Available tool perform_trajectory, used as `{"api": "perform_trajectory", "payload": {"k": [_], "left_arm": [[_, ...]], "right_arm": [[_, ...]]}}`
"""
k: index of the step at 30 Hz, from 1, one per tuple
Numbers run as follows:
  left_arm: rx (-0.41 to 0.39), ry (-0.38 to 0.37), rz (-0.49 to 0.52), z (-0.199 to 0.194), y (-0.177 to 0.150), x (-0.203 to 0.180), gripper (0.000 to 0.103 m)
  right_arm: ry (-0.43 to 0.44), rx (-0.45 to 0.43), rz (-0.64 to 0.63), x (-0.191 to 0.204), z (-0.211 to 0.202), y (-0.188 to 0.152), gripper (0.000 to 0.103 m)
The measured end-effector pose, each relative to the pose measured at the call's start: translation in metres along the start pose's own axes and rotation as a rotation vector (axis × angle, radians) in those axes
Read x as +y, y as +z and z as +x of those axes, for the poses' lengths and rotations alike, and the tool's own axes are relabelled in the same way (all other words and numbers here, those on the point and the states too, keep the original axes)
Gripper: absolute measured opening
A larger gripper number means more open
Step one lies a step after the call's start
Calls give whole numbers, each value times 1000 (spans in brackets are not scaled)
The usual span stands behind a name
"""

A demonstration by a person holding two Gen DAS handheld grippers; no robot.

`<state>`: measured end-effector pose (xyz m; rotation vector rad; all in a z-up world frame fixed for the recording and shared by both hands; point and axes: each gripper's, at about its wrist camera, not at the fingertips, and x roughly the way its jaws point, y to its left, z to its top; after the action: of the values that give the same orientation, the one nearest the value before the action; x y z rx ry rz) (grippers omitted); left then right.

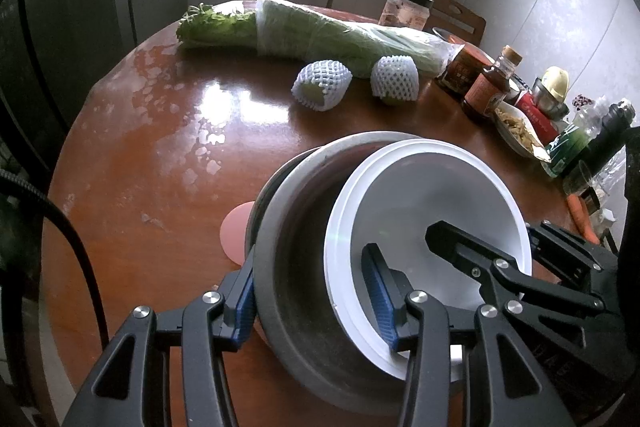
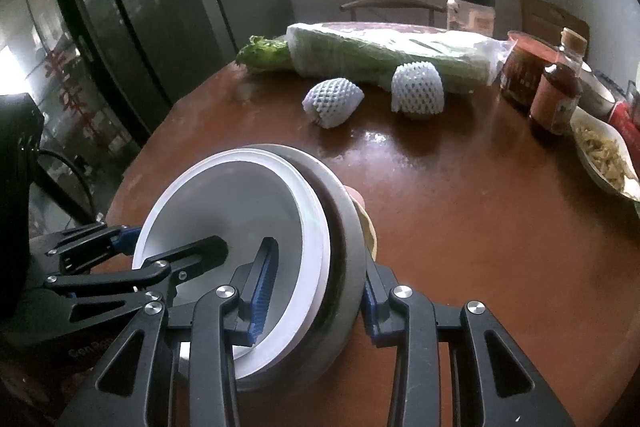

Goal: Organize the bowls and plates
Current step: 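Lift the steel bowl of white bowls with the right gripper toward the plates, then lower the steel bowl onto the steel pan stack with the right gripper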

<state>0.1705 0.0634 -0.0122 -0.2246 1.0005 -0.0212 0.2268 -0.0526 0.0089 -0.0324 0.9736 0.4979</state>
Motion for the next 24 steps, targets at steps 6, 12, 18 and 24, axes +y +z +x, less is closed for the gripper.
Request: {"api": "perform_trajectory", "payload": {"k": [6,12,18,24], "left_arm": [[1,-3,-4,0,0,0,48],[3,-7,-10,1,0,2,48],[2,-10,-12,1,0,2,49],[0,-19,-16,0,-1,3,49]], "right_arm": [[-19,1,-23,3,0,0,40],[-25,10,-28,3,0,1,40],[-27,10,-27,4,-1,1,40],[-35,2,-28,3,-2,0,42]]}}
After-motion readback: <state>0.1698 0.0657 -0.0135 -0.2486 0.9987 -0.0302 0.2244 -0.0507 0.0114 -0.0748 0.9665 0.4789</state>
